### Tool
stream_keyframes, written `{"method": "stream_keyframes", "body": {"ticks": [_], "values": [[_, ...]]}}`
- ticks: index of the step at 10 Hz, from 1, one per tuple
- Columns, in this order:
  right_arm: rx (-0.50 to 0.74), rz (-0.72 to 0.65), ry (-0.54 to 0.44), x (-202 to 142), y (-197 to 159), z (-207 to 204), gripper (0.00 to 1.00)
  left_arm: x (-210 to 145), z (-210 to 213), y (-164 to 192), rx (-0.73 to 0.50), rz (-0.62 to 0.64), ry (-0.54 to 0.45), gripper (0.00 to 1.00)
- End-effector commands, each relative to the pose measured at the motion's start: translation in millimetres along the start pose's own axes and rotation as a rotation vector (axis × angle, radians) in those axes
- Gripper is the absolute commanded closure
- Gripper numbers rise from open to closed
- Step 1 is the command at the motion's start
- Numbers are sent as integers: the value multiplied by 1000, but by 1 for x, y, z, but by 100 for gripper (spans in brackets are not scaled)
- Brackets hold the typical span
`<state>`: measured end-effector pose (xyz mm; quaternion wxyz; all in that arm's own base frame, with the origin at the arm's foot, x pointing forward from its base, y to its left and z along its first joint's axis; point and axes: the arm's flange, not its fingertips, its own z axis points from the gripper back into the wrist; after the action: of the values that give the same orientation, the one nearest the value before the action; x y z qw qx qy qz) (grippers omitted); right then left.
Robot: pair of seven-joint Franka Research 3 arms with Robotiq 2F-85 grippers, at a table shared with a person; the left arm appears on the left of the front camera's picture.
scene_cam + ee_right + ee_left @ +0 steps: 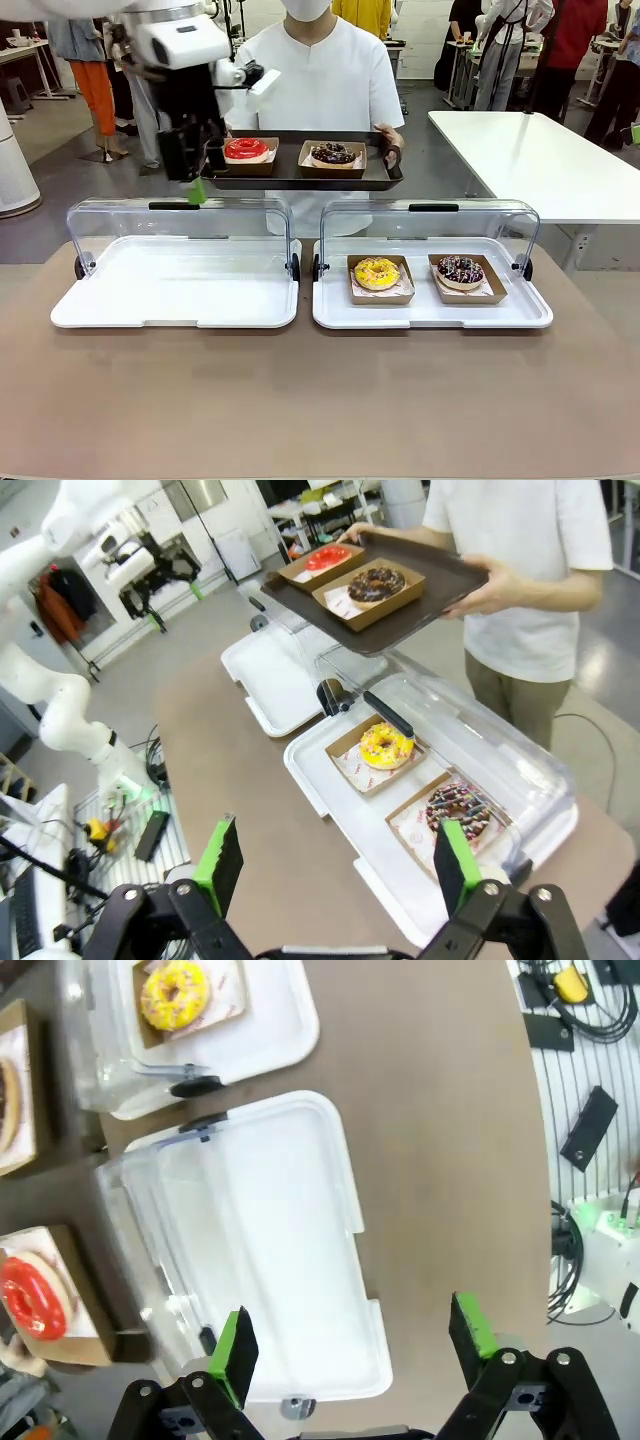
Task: Provide the desired donut to the person.
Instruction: Place the picked Paper togo box onto the Handle tray extended by the person.
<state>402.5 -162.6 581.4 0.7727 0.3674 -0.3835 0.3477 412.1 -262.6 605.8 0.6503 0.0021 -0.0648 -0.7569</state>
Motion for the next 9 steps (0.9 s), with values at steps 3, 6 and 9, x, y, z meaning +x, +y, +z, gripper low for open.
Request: {"method": "stream_keyframes", "body": {"ticks": [3,6,9], "values": [[2,0,2,0,1,-1,0,-31,-8,-45,53,6,-50,0],[2,0,2,0,1,-1,0,-54,-18,-51,28,67,-45,0],[2,0,2,0,1,-1,0,-42,-9,-47,29,40,-15,0]]}}
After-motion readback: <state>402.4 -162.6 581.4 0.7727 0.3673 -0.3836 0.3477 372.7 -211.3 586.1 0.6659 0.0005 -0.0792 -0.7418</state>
